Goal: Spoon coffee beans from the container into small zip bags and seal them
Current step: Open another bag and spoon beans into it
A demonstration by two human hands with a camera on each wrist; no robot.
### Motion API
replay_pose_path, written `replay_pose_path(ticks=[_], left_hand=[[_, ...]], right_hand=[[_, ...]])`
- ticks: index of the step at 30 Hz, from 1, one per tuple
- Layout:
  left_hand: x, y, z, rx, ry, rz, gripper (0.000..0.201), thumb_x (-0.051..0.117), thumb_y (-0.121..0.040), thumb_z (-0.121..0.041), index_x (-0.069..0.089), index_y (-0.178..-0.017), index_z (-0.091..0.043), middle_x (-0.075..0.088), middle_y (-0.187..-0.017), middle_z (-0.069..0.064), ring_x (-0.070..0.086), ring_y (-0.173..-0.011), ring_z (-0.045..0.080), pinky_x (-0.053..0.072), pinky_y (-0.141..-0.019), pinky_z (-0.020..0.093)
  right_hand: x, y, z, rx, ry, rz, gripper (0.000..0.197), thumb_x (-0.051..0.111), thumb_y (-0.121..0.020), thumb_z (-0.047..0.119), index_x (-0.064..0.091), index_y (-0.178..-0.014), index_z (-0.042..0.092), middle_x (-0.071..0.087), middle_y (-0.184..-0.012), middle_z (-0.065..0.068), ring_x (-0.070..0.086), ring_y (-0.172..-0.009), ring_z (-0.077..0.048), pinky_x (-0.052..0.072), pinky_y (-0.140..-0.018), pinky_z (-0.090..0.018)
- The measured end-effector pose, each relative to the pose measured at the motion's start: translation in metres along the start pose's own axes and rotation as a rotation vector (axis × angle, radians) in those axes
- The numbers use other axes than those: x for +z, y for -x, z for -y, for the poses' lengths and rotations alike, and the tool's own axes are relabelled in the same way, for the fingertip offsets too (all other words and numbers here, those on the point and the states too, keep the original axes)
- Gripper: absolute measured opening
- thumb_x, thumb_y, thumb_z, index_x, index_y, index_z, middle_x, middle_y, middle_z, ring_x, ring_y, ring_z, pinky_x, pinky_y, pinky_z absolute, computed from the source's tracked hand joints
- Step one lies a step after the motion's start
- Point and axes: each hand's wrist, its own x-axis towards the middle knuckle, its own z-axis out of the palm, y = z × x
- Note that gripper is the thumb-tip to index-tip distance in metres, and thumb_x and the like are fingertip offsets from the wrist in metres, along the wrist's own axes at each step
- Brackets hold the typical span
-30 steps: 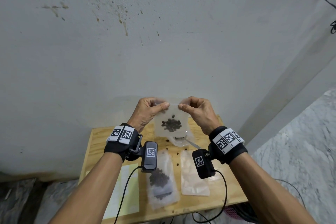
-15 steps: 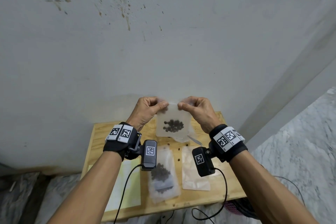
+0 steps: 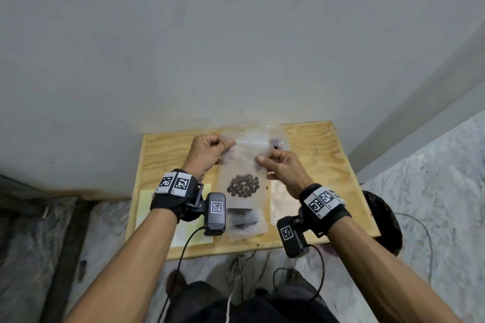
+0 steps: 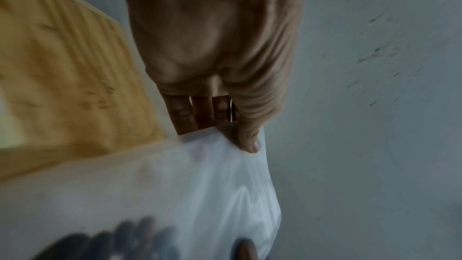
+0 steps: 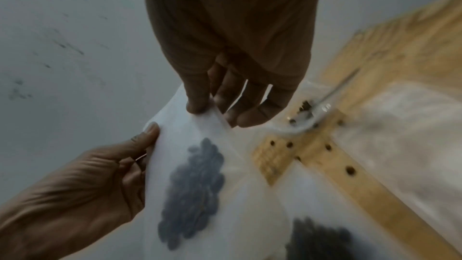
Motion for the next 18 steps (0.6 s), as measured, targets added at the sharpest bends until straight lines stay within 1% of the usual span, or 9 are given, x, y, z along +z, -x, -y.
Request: replay_pose_path(ticks=[2,4,6,8,9,11,14,16,18], left_hand=[[-0.004,0.003,0.025,-0.077,-0.048,-0.040,0.007,0.073,-0.087,-0.015,0.071,-0.086,-0.008,0.073,-0.079,0.006,0.064,-0.067,0.021,0.055,-0.053,0.026],[-0.006,0.006,0.049,-0.130,-0.151,-0.093,0.029,0.075,-0.085,-0.018,0.065,-0.109,-0.006,0.071,-0.098,0.013,0.063,-0.073,0.022,0.055,-0.058,0.029],[-0.006,0.012,0.070,-0.107,-0.437,-0.141,0.056,0.076,-0.084,-0.025,0.050,-0.131,-0.010,0.063,-0.117,0.010,0.063,-0.092,0.024,0.054,-0.077,0.036],[-0.002,0.022,0.088,-0.009,-0.722,-0.131,0.071,0.073,-0.084,-0.027,0.037,-0.143,-0.012,0.048,-0.137,0.009,0.054,-0.116,0.029,0.047,-0.096,0.042],[0.001,0.029,0.096,0.049,-0.834,-0.079,0.073,0.072,-0.085,-0.028,0.034,-0.146,-0.013,0.041,-0.143,0.010,0.048,-0.123,0.030,0.044,-0.100,0.043],[0.011,0.039,0.110,0.120,-1.045,0.097,0.074,0.069,-0.086,-0.032,0.032,-0.149,-0.017,0.031,-0.151,0.007,0.038,-0.133,0.029,0.041,-0.103,0.044],[0.023,0.046,0.129,0.082,-1.235,0.322,0.077,0.067,-0.086,-0.040,0.028,-0.151,-0.025,0.016,-0.160,0.004,0.024,-0.143,0.028,0.032,-0.110,0.046],[0.026,0.046,0.137,0.052,-1.285,0.373,0.078,0.067,-0.086,-0.043,0.028,-0.151,-0.026,0.014,-0.161,0.005,0.023,-0.143,0.028,0.031,-0.111,0.045],[0.026,0.044,0.141,0.047,-1.292,0.368,0.077,0.067,-0.085,-0.047,0.030,-0.149,-0.026,0.018,-0.159,0.005,0.027,-0.141,0.028,0.034,-0.109,0.044]], right_hand=[[0.010,-0.001,-0.019,0.057,0.030,-0.023,0.010,0.067,-0.090,0.014,0.067,-0.085,0.006,0.070,-0.073,-0.002,0.061,-0.064,-0.011,0.044,-0.055,-0.022],[0.018,-0.007,-0.039,0.124,0.074,-0.048,0.014,0.067,-0.090,0.014,0.065,-0.078,0.009,0.067,-0.067,0.001,0.056,-0.056,-0.008,0.042,-0.052,-0.021],[0.025,-0.016,-0.059,0.192,0.135,-0.072,0.019,0.067,-0.090,0.016,0.063,-0.071,0.012,0.065,-0.064,0.001,0.054,-0.055,-0.010,0.042,-0.050,-0.022],[0.030,-0.025,-0.076,0.239,0.231,-0.103,0.023,0.069,-0.088,0.019,0.063,-0.066,0.015,0.066,-0.065,-0.001,0.056,-0.057,-0.013,0.044,-0.051,-0.023],[0.033,-0.028,-0.082,0.250,0.282,-0.120,0.023,0.070,-0.087,0.020,0.064,-0.064,0.017,0.067,-0.067,-0.002,0.058,-0.060,-0.015,0.046,-0.053,-0.024],[0.036,-0.031,-0.089,0.249,0.360,-0.153,0.019,0.070,-0.084,0.021,0.067,-0.066,0.018,0.069,-0.073,-0.002,0.062,-0.067,-0.016,0.049,-0.062,-0.026],[0.032,-0.028,-0.090,0.229,0.427,-0.218,0.012,0.070,-0.083,0.027,0.072,-0.078,0.017,0.072,-0.082,-0.002,0.065,-0.081,-0.019,0.050,-0.074,-0.027],[0.021,-0.023,-0.091,0.237,0.507,-0.293,0.019,0.068,-0.084,0.035,0.072,-0.088,0.017,0.073,-0.094,-0.004,0.065,-0.090,-0.023,0.052,-0.081,-0.032],[0.007,-0.015,-0.093,0.252,0.636,-0.390,0.030,0.065,-0.085,0.040,0.068,-0.100,0.014,0.067,-0.109,-0.008,0.061,-0.100,-0.028,0.052,-0.083,-0.038]])
